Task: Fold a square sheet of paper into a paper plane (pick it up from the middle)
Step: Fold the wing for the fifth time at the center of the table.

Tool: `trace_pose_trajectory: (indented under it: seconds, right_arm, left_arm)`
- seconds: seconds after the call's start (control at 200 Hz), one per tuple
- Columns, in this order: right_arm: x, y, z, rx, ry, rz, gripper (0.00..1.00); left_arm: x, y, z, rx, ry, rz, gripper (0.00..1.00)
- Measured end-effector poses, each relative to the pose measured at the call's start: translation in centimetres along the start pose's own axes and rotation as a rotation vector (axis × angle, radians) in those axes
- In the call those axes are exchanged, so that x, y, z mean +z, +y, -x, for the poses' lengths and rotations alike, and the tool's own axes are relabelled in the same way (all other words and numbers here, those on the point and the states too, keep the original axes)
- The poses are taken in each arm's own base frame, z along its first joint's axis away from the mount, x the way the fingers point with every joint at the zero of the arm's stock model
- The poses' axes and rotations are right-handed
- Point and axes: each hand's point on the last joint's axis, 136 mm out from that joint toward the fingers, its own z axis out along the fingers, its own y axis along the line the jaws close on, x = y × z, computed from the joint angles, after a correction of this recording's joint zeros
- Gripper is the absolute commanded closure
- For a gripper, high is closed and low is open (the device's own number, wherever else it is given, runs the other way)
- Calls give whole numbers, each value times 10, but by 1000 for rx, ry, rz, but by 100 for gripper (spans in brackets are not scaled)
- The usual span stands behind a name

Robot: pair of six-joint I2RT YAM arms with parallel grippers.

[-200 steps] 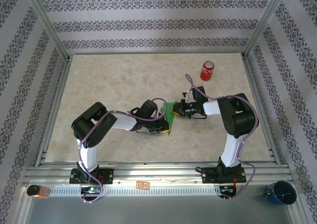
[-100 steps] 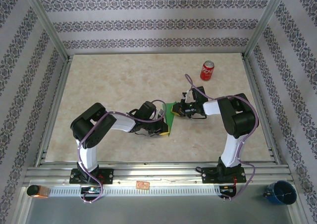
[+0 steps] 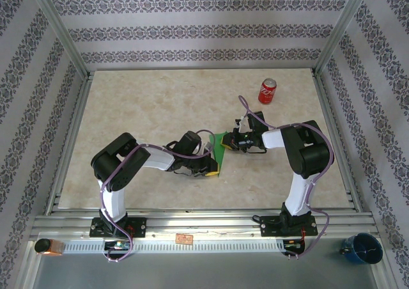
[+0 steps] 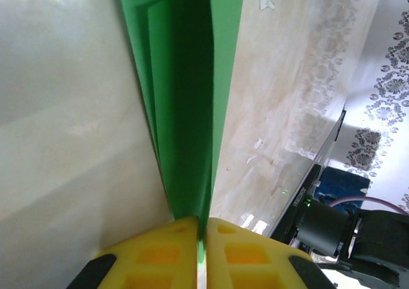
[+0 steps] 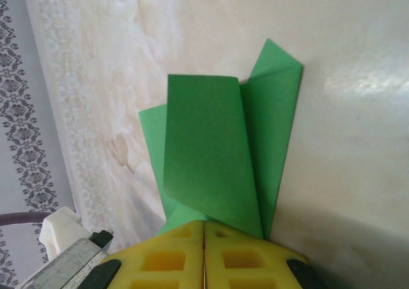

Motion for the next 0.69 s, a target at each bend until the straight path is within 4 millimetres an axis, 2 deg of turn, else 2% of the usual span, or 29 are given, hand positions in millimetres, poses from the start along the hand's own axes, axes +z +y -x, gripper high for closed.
trace_pose_trajectory:
  seconds: [0.145,0.215,0.38,0.51,0.694]
  right_arm:
    - [0,0,0,-1,0,-1,90]
    - [0,0,0,0,0,-1,90]
    - [0,0,0,0,-1,-2,90]
    - [0,0,0,-1,-1,-2,90]
    - [0,0,0,-1,-2,-3,90]
  left_arm:
    - [0,1,-2,-3,8,-2,91]
    - [0,1,-3,-1,11,-4,85]
    - [0,-2,-4,5,19,-15,88]
    - [-1,-5,-8,17,27,-27,74]
    - [-17,-16,-9,55,-21,-34,66]
